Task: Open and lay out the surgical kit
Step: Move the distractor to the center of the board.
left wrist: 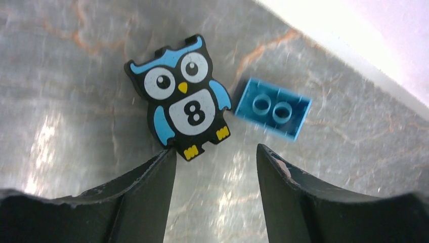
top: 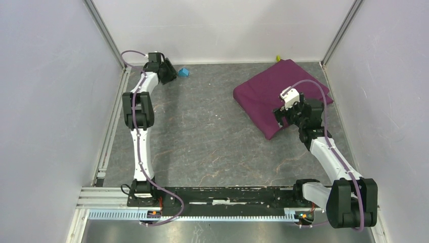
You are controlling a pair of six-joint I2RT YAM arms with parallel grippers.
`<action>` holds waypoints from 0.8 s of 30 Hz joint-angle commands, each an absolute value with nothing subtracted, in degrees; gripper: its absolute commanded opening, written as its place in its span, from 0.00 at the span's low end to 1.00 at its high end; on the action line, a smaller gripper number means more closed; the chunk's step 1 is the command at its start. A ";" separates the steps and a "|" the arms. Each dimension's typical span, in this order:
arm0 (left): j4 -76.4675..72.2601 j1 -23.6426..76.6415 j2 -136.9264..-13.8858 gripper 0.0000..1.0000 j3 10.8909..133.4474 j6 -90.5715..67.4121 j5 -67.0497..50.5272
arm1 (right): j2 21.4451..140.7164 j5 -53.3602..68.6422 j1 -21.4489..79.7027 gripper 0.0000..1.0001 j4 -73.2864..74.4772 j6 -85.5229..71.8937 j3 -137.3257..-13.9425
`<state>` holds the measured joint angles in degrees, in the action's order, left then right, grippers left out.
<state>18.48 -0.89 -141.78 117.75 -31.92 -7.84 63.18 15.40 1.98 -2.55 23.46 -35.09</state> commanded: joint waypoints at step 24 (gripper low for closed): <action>11.32 6.45 -114.22 1.00 85.23 -20.71 -23.00 | 63.80 10.17 1.31 0.97 -2.03 17.04 -39.35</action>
<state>17.30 1.72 -122.96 91.94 -26.96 -17.34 62.63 10.00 1.37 -2.04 18.81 -35.90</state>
